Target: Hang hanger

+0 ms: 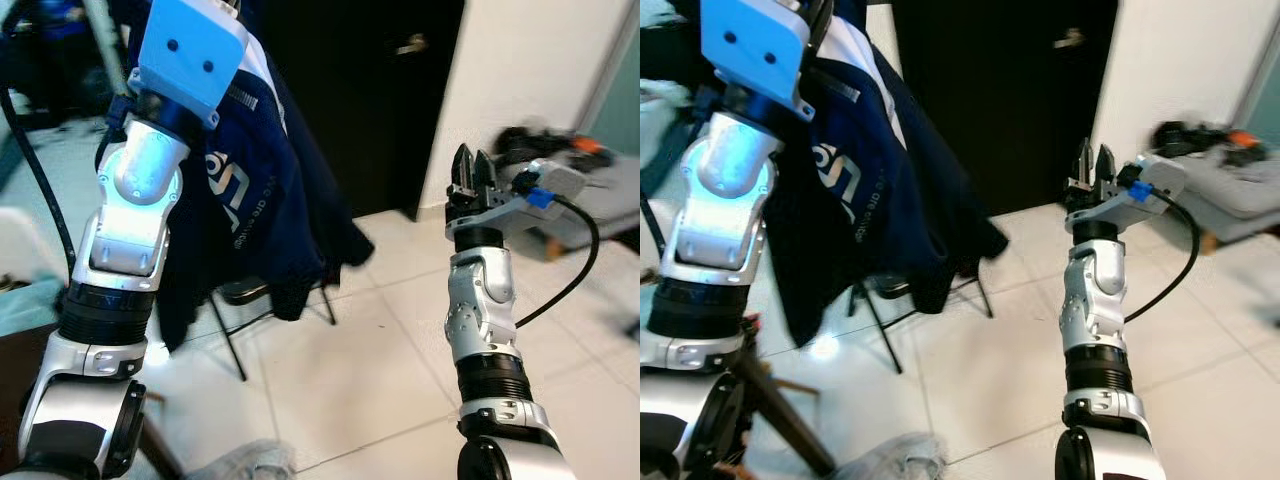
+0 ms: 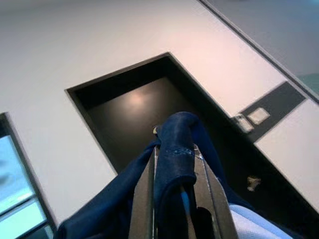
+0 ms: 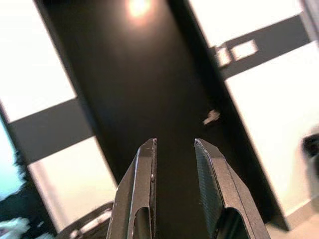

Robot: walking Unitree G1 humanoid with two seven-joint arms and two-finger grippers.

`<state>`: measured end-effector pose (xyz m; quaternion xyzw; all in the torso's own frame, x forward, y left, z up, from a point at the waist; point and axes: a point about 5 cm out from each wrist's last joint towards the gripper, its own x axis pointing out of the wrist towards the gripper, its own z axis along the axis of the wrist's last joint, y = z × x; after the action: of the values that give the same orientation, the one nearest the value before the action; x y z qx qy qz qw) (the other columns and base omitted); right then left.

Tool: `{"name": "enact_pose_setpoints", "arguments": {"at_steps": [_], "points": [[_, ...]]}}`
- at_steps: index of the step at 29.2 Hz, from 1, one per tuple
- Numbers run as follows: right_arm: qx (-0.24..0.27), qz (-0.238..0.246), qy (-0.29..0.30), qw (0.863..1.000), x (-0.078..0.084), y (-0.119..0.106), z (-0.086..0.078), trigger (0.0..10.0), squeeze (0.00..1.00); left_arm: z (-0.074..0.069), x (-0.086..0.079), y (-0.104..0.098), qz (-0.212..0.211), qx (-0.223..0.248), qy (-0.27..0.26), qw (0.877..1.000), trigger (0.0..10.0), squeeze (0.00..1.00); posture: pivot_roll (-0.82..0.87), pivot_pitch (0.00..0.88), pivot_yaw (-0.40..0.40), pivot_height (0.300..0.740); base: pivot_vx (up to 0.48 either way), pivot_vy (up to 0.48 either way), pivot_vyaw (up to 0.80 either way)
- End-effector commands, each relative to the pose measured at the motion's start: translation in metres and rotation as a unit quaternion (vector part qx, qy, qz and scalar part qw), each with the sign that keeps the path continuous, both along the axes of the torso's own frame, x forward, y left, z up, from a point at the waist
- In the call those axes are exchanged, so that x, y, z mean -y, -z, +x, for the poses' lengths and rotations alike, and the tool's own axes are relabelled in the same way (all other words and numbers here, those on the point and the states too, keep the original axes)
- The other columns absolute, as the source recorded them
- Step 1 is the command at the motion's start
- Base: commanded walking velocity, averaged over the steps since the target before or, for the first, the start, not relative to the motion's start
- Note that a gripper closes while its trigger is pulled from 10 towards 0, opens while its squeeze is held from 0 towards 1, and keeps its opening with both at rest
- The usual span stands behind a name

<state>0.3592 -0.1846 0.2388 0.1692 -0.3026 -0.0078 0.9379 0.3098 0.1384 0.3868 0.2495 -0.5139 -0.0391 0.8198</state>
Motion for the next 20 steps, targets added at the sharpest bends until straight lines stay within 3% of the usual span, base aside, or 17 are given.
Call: {"name": "enact_pose_setpoints", "arguments": {"at_steps": [1, 8, 12, 15, 17, 18, 20], "points": [[-0.008, 0.003, -0.007, 1.000, -0.004, 0.005, 0.000, 10.0, 0.00, -0.003, 0.002, -0.004, 0.004, 0.010, 0.008, 1.000, 0.0, 0.00, 0.03, 0.000, 0.069, 0.740, 0.000, 0.000, -0.80], [-0.018, -0.001, 0.001, 1.000, -0.001, 0.009, -0.001, 10.0, 0.00, 0.003, 0.015, 0.009, 0.013, -0.022, 0.037, 0.999, 0.0, 0.00, 0.02, 0.000, 0.075, 0.740, 0.000, 0.000, -0.80], [-0.047, -0.014, 0.006, 0.999, 0.000, 0.019, 0.000, 10.0, 0.00, 0.012, 0.026, 0.035, 0.007, -0.106, 0.100, 0.989, 0.0, 0.00, 0.02, 0.000, 0.077, 0.740, 0.000, 0.000, -0.80], [-0.047, -0.014, 0.006, 0.999, 0.000, 0.019, 0.000, 10.0, 0.00, 0.012, 0.026, 0.035, 0.007, -0.106, 0.100, 0.989, 0.0, 0.00, 0.02, 0.000, 0.077, 0.740, 0.000, 0.000, -0.80], [-0.105, -0.033, 0.006, 0.994, 0.001, 0.044, 0.001, 10.0, 0.00, 0.025, 0.024, 0.070, -0.013, -0.192, 0.105, 0.976, 0.0, 0.00, 0.01, 0.000, 0.077, 0.740, 0.000, 0.000, -0.80], [-0.105, -0.033, 0.006, 0.994, 0.001, 0.044, 0.001, 10.0, 0.00, 0.025, 0.024, 0.070, -0.013, -0.192, 0.105, 0.976, 0.0, 0.00, 0.01, 0.000, 0.077, 0.740, 0.000, 0.000, -0.80], [-0.162, -0.049, 0.011, 0.985, 0.003, 0.072, -0.002, 10.0, 0.00, 0.033, 0.019, 0.104, -0.036, -0.263, 0.096, 0.959, 0.0, 0.00, 0.01, 0.000, 0.071, 0.740, 0.000, 0.000, -0.80]]}}
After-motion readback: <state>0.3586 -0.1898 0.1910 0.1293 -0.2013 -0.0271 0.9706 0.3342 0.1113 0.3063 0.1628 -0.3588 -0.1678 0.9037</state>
